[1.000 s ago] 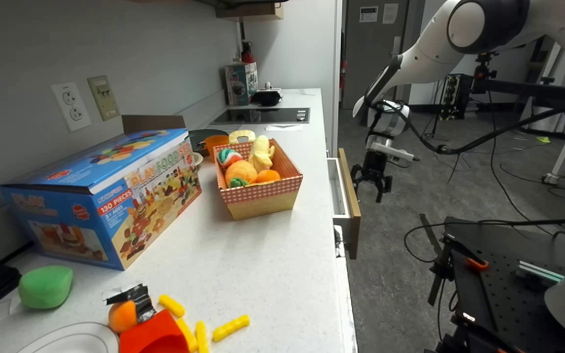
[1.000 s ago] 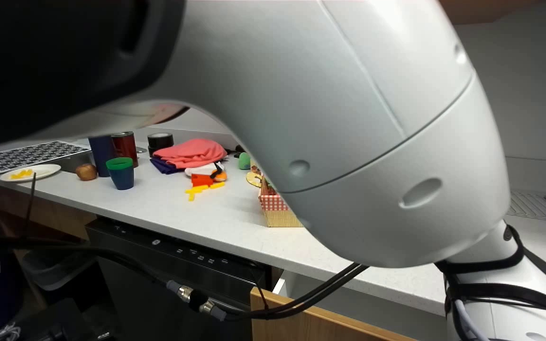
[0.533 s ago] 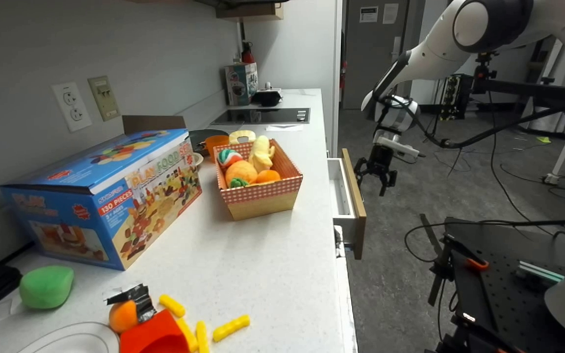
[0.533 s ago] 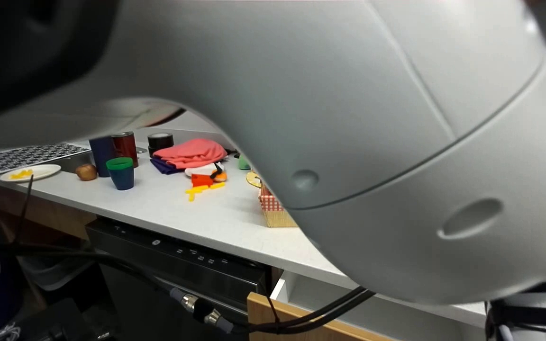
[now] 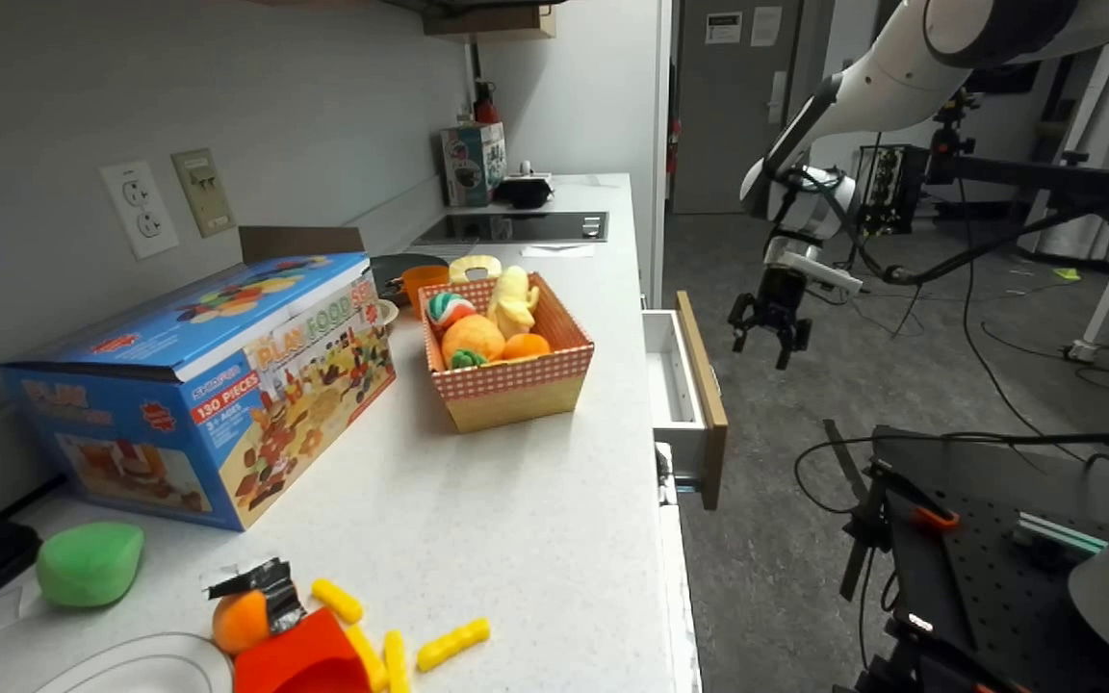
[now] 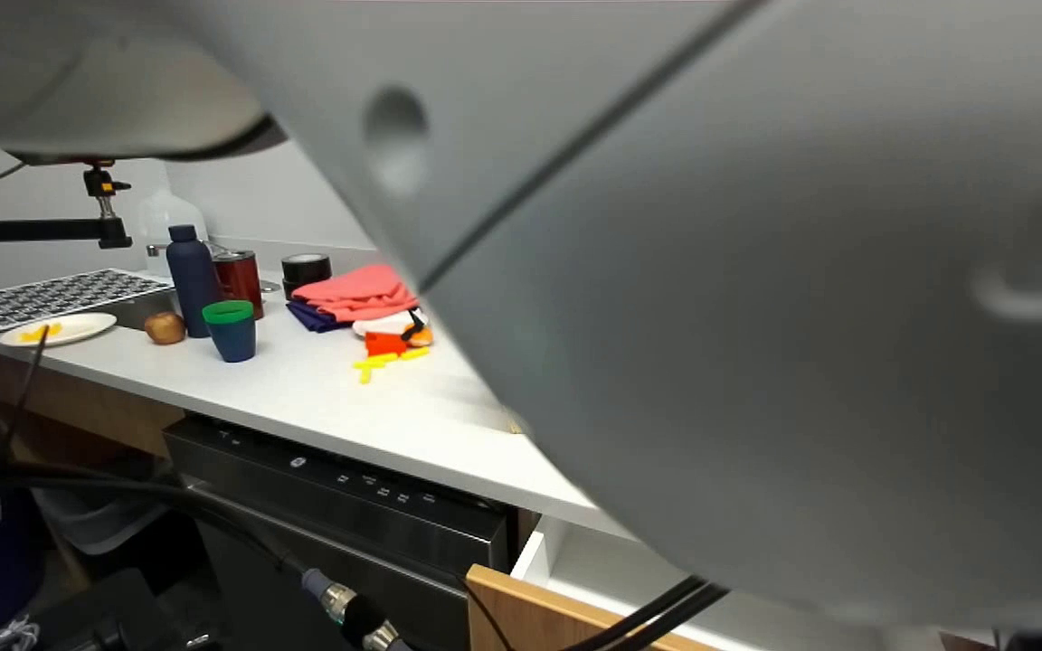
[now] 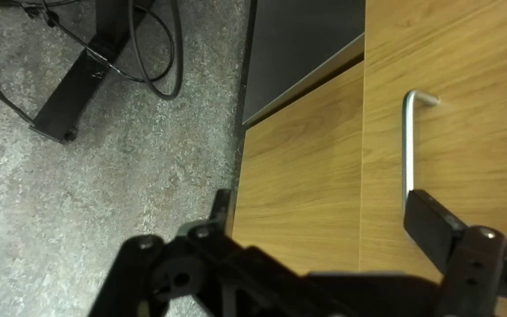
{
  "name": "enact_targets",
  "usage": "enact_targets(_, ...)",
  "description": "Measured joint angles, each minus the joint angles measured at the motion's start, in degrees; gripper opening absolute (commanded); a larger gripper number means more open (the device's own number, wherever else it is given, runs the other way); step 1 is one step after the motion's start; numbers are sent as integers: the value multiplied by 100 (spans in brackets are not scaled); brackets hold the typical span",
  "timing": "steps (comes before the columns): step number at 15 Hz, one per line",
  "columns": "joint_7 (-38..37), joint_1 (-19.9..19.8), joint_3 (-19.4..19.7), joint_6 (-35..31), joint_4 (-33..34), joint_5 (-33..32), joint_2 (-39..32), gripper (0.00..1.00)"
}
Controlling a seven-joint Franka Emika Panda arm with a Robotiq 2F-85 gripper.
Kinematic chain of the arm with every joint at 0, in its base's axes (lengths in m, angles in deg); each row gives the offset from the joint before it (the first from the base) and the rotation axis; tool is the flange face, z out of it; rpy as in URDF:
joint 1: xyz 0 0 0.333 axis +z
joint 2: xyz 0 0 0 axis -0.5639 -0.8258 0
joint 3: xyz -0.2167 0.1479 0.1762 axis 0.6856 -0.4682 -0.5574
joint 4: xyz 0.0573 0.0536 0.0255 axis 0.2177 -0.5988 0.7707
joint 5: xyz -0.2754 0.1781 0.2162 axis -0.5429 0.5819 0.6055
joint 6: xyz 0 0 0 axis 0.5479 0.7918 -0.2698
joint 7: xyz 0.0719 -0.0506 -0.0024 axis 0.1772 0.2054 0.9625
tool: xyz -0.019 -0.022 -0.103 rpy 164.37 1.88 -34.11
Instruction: Push the drawer closed, open the drawer, place the pineapple and watermelon plush toy inside the drawer then close it.
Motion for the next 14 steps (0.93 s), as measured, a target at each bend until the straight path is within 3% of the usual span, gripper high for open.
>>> enact_targets(9, 1254, 514, -166, -1227, -1646, -1174, 963, 100)
enact_targets(14, 1431, 887, -109, -1890, -2501, -1976, 1521, 100)
